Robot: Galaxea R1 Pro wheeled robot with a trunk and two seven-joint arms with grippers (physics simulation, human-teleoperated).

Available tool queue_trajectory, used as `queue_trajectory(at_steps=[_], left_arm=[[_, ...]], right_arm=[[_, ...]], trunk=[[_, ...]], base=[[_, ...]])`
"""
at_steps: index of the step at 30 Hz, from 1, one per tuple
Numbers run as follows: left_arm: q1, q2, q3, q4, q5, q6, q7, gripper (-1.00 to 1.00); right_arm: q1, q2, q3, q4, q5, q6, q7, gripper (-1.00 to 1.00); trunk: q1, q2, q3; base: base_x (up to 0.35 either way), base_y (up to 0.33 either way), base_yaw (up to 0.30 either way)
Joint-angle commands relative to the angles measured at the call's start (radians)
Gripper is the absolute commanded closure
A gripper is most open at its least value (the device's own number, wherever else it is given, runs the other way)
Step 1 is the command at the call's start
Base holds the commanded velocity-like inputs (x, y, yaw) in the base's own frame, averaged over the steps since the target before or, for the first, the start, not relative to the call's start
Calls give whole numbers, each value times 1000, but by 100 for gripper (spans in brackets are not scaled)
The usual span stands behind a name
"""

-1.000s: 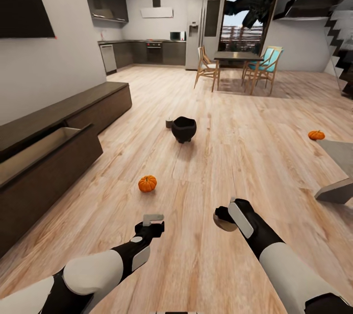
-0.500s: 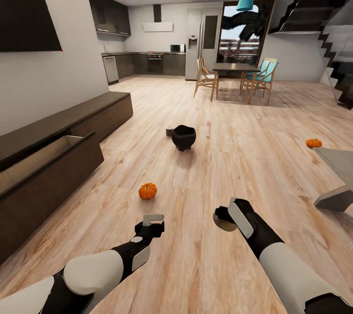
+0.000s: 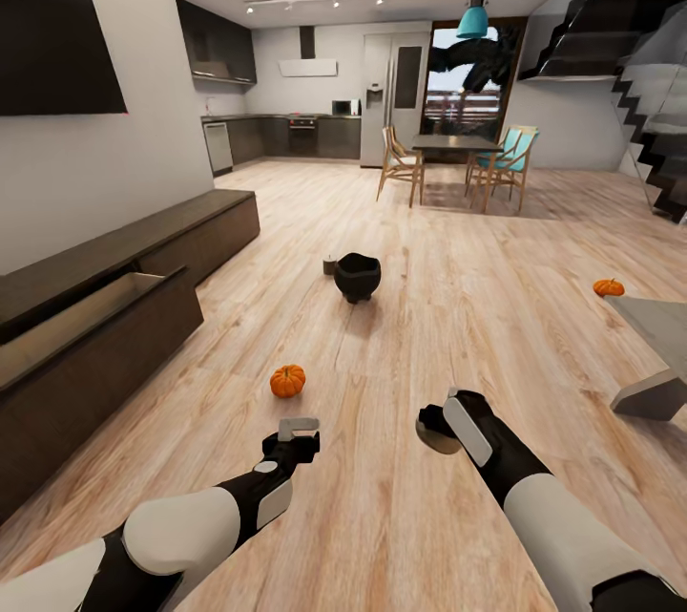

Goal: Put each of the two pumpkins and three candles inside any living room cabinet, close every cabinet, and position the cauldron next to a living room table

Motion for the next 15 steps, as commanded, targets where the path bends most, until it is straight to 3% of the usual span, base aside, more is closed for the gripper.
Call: queue_trajectory(at_steps=[1,8,15], left_arm=[[-1,0,-8,-4,4,-6,8,-100],[-1,2,-10,-3,3,-10,17,-100],[-2,2,-10,-3,2,-10,22,-100]], right_arm=[[-1,-1,6,-1,-11,0,-10,100],[-1,-2,5,2,-11,-4,-10,100],[-1,-3,5,16,-11,-41,-10,100]], trunk=[[0,0,-1],[0,0,-1],[0,0,-1]], base=[[0,0,0],[23,0,0],[301,-1,0]])
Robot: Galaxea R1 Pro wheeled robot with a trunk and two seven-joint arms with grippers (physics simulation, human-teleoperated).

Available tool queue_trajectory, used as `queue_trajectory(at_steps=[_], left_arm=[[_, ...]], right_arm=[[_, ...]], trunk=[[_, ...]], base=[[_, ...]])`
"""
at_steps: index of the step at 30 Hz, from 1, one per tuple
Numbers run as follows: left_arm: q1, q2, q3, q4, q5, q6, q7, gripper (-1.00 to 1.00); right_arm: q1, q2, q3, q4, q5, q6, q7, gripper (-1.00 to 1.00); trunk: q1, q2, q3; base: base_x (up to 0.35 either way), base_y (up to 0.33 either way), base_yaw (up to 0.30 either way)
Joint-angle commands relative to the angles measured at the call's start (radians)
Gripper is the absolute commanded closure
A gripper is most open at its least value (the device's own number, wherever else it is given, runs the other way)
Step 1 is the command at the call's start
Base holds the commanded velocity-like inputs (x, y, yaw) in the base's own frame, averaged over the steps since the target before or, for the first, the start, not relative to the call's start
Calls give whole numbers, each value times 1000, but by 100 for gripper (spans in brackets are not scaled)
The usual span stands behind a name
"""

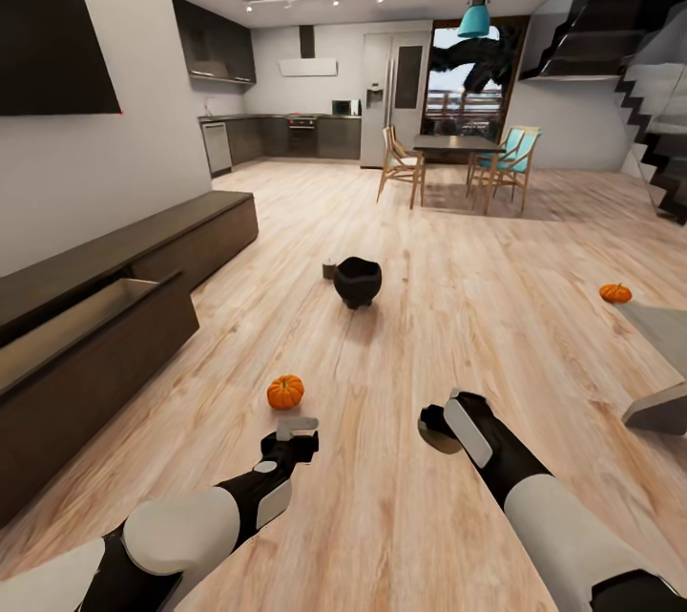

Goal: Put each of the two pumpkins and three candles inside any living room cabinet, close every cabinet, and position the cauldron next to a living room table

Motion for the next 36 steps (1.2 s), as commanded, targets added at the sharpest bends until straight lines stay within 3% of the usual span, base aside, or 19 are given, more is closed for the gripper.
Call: queue_trajectory(at_steps=[1,8,12,15,16,19,24,25,36], left_arm=[[-1,0,-8,-4,5,-5,8,-100],[-1,0,-8,-4,5,-5,8,-100],[-1,1,-8,-4,6,-5,6,-100],[-1,1,-8,-4,6,-4,5,-100],[-1,1,-9,-4,6,-3,5,-100],[-1,1,-9,-4,6,-4,5,-100],[-1,1,-8,-4,6,-4,4,-100],[-1,1,-9,-4,6,-3,5,-100],[-1,1,-10,-4,6,-3,4,-100]], right_arm=[[-1,-1,7,2,-11,-3,-10,100],[-1,1,6,37,-13,-19,-10,100],[-1,25,8,228,-11,-126,-6,100],[-1,33,11,285,-8,-175,4,100],[-1,37,63,295,40,-239,15,100],[-1,36,117,298,91,-299,20,100],[-1,25,88,297,85,-307,30,100],[-1,23,76,297,89,-311,78,100],[-1,22,72,297,87,-340,86,100]], trunk=[[0,0,-1],[0,0,-1],[0,0,-1],[0,0,-1],[0,0,-1],[0,0,-1],[0,0,-1],[0,0,-1],[0,0,-1]], base=[[336,-31,0],[333,-97,0],[324,-126,0],[321,-135,0],[304,-176,0],[298,-183,0],[292,-187,0],[290,-187,-4],[287,-182,-183]])
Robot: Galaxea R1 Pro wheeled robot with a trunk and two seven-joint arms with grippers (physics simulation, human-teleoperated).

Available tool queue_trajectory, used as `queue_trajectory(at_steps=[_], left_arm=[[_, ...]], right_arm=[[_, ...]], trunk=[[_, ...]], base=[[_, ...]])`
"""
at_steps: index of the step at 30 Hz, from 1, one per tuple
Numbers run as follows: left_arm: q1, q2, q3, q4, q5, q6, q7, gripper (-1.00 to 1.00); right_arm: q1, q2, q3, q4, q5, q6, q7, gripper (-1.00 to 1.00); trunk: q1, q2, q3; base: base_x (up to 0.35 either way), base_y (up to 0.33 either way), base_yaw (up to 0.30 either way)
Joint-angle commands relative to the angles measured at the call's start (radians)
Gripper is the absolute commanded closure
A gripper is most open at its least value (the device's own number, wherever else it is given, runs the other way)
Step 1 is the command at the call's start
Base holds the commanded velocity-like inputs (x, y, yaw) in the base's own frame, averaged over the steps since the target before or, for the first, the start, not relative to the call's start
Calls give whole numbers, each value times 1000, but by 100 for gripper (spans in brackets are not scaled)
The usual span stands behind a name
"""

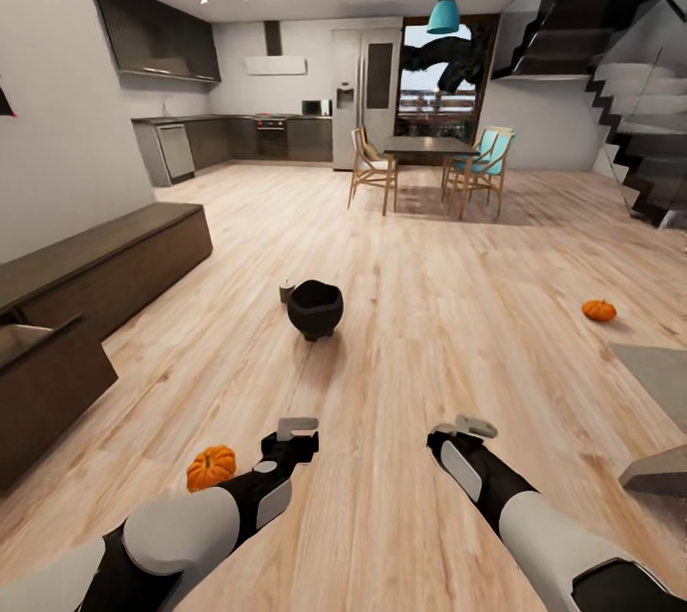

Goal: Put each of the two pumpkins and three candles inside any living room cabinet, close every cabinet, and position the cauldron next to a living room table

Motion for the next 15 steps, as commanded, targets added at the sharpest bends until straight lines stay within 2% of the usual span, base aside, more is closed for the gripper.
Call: queue_trajectory(at_steps=[1,15], left_arm=[[-1,0,-8,-4,4,-4,8,-100],[-1,0,-8,-4,3,-2,10,-100]], right_arm=[[-1,0,5,-2,-1,5,-7,100],[-1,7,8,-2,4,-10,-9,100]], trunk=[[0,0,-1],[0,0,-1]], base=[[286,-156,-73],[307,-97,-11]])
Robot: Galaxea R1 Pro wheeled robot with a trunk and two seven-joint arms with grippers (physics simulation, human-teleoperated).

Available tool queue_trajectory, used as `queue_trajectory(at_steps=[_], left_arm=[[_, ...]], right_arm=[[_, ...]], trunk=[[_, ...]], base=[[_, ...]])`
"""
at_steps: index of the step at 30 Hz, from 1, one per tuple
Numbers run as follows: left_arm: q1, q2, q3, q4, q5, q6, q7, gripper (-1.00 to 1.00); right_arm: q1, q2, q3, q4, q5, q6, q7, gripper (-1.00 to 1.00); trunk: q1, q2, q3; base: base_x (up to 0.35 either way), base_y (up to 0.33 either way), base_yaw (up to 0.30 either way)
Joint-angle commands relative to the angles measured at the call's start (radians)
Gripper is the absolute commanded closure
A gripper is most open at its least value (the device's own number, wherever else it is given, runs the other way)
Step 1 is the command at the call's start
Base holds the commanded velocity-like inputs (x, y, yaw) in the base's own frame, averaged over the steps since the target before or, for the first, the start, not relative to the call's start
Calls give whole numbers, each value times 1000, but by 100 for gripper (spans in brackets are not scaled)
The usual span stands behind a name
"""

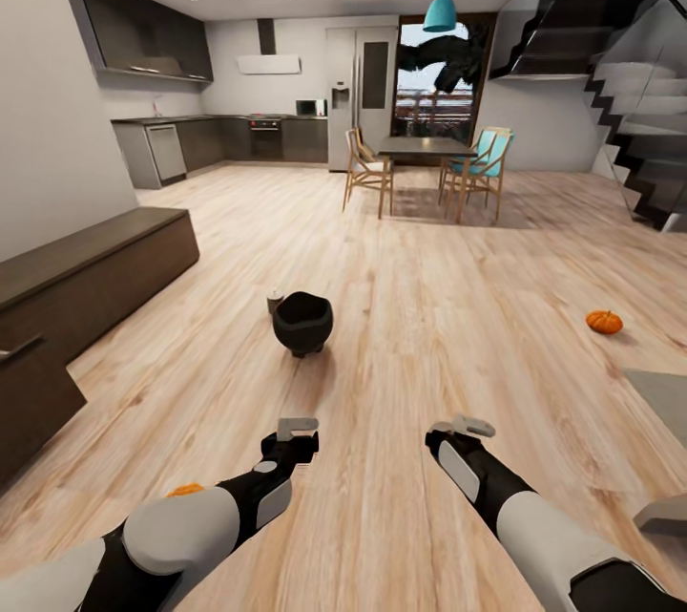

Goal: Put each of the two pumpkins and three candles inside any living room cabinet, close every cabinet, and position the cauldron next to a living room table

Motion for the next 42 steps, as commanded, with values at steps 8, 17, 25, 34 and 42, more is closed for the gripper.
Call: queue_trajectory(at_steps=[8,17,25,34,42], left_arm=[[-1,0,-8,-4,5,-1,8,-100],[-1,0,-9,-4,4,0,8,-100],[-1,-1,-10,-4,4,1,8,-100],[-1,-1,-10,-4,4,1,8,-100],[-2,-1,-10,-4,4,1,10,-100]], right_arm=[[-1,-3,9,-2,-3,5,-8,100],[-1,-2,9,-2,-3,5,-8,100],[-1,-2,9,-2,-3,5,-9,100],[-1,-2,9,-2,-3,4,-5,100],[-1,-2,9,-2,-3,-5,-6,100]], trunk=[[0,0,-1],[0,0,-1],[0,0,-1],[0,0,-1],[0,0,-1]], base=[[315,-78,0],[315,-77,0],[315,-77,0],[315,-76,-141],[315,-77,-17]])
